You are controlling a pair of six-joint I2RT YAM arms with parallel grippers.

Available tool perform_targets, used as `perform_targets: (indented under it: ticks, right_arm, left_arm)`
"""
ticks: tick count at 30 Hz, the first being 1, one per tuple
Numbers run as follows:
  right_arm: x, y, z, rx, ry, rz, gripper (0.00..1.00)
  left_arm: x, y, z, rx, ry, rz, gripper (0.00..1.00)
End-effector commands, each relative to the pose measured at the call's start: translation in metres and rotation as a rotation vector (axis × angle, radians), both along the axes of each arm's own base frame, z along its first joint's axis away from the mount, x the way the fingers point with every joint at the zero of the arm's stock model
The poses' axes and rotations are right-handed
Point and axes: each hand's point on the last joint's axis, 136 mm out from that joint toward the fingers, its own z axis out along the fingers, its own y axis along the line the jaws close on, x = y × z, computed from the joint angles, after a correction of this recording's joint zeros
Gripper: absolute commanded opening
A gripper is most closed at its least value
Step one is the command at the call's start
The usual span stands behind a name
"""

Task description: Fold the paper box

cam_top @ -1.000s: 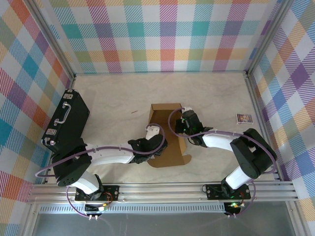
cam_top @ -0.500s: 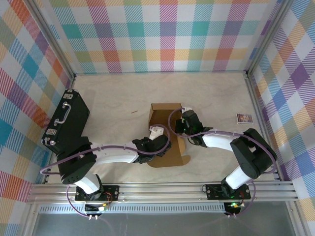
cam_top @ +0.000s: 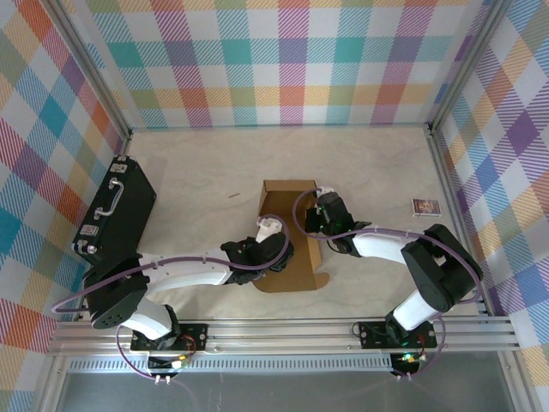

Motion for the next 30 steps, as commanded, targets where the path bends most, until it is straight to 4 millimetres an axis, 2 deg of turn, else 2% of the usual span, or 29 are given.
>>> perform_targets:
  ticks: [1, 6, 12, 30]
  right_arm:
    - [-0.003, 0.005, -0.002, -0.006, 0.023, 0.014, 0.00]
    - [-0.003, 0.006, -0.002, -0.003, 0.026, 0.019, 0.00]
    - [-0.004, 0.007, -0.003, 0.001, 0.030, 0.020, 0.00]
    - [-0.006, 0.006, -0.003, 0.003, 0.035, 0.021, 0.00]
  left_arm:
    - [-0.009, 0.000, 0.003, -0.010, 0.021, -0.025, 0.64]
    - [-0.011, -0.001, -0.002, -0.013, 0.031, -0.037, 0.58]
    - [-0.011, -0.019, -0.006, -0.061, 0.045, -0.074, 0.49]
    - [-0.009, -0.035, -0.035, -0.027, 0.088, -0.097, 0.51]
